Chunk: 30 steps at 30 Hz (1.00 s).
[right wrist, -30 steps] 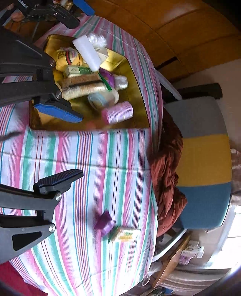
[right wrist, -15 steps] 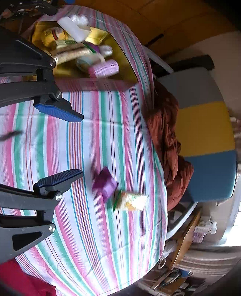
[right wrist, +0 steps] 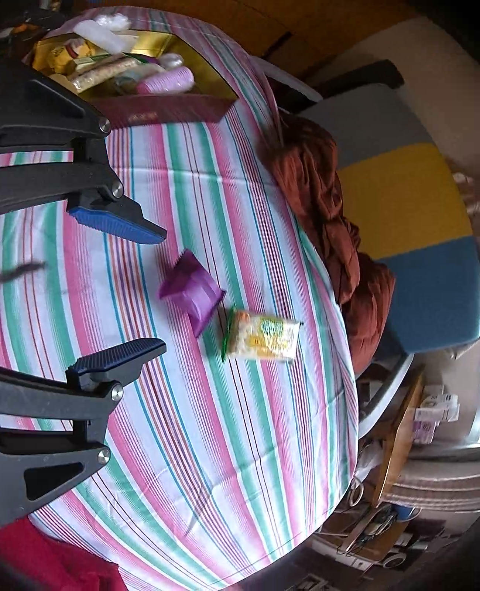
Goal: Organize objects
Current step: 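Grasp the WEIDAN cracker packet with the right tool while the left tool approaches the purple packet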
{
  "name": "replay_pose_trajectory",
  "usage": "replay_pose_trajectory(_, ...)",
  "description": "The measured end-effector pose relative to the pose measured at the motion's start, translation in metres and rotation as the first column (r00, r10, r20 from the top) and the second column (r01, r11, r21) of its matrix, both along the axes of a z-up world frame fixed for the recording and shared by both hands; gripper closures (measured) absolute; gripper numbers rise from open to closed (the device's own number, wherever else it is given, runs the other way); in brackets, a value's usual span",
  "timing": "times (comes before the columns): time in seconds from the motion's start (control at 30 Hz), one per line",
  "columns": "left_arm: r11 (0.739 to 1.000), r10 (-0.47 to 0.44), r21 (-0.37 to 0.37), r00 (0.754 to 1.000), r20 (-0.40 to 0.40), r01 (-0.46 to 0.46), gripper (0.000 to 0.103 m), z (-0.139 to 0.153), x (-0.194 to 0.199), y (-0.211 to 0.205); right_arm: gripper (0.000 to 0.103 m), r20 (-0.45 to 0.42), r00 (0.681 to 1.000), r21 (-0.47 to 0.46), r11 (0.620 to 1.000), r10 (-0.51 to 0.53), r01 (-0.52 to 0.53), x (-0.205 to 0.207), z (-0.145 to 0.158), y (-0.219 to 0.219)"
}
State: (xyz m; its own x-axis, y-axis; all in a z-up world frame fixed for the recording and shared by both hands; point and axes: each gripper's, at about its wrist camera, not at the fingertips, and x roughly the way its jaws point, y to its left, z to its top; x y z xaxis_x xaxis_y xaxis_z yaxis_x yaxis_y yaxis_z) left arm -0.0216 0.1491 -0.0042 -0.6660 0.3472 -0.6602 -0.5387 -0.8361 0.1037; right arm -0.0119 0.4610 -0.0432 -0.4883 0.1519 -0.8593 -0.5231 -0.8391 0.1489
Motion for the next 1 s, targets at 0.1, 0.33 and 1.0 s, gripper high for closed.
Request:
replay_pose_trajectory(0.1, 1.0, -0.014, -0.006, 1.0, 0.004, 0.014, 0.015, -0.002, -0.001, 0.007, 0.049, 0.008, 1.0, -0.008, 1.0, -0.021, 0.021, -0.003, -0.003, 0.011)
replay_pose_trajectory(0.33, 0.999, -0.037, -0.014, 0.999, 0.015, 0.037, 0.015, -0.007, -0.005, 0.021, 0.049, 0.026, 0.998, -0.021, 0.998, -0.056, 0.057, -0.01, -0.01, 0.032)
replay_pose_trajectory(1.0, 0.996, -0.081, -0.037, 0.995, 0.065, 0.083, 0.014, -0.022, -0.015, 0.051, 0.037, -0.017, 0.981, -0.127, 0.973, -0.195, 0.192, -0.04, -0.037, 0.101)
